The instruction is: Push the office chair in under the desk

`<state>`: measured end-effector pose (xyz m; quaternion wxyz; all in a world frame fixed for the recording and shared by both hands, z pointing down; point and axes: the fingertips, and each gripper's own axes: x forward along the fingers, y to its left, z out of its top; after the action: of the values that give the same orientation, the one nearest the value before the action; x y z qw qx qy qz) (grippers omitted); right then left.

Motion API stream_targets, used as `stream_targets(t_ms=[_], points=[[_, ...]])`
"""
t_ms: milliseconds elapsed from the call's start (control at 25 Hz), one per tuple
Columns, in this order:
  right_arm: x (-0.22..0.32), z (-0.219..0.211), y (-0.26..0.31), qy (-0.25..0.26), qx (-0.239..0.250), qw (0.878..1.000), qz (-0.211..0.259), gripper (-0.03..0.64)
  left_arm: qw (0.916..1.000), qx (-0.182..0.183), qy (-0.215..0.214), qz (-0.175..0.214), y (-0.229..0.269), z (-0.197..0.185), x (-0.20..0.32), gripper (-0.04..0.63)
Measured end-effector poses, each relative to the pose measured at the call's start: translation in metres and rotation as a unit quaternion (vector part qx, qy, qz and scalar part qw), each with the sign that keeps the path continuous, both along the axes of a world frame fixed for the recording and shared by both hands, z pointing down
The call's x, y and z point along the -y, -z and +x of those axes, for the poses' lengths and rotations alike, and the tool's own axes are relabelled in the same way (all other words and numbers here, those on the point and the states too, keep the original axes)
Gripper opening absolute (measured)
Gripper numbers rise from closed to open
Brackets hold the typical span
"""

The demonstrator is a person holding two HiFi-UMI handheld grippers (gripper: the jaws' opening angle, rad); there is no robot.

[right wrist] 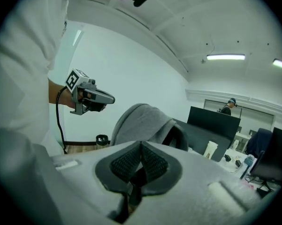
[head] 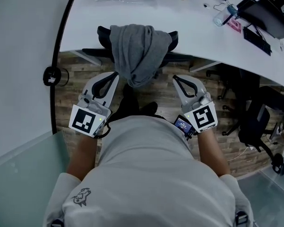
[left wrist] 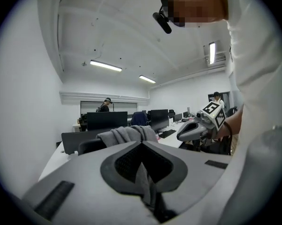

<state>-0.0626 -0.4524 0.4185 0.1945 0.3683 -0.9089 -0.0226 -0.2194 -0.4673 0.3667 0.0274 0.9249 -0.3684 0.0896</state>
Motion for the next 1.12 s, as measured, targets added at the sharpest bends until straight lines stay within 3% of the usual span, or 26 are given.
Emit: stream_targets(t_ms=[240, 520, 800, 1120], points=[[-0.023, 0.004, 0.003, -0.015, 0.002, 1.0, -0.009, 0.003, 0.999, 0.029, -0.032, -0.013, -0.01, 0.0, -0.028, -0.002], [-0.057, -0.012, 0.002, -0.058, 0.008, 0.998, -0.016, 0.003, 0.9979, 0.026, -0.059, -0.01, -0.008, -0.022, -0.052, -0.002], [-0.097, -0.076, 0.016, -0.078, 0.018, 0.997, -0.014, 0.003, 0.9984, 0.014, -0.051, -0.018, -0.001, -0.102, -0.091, -0.002], [-0.162, -0.154, 0.015, -0.085, 0.031, 0.996, -0.01, 0.003, 0.9972, 0.011, -0.073, -0.007, -0.005, -0.169, -0.148, -0.002]])
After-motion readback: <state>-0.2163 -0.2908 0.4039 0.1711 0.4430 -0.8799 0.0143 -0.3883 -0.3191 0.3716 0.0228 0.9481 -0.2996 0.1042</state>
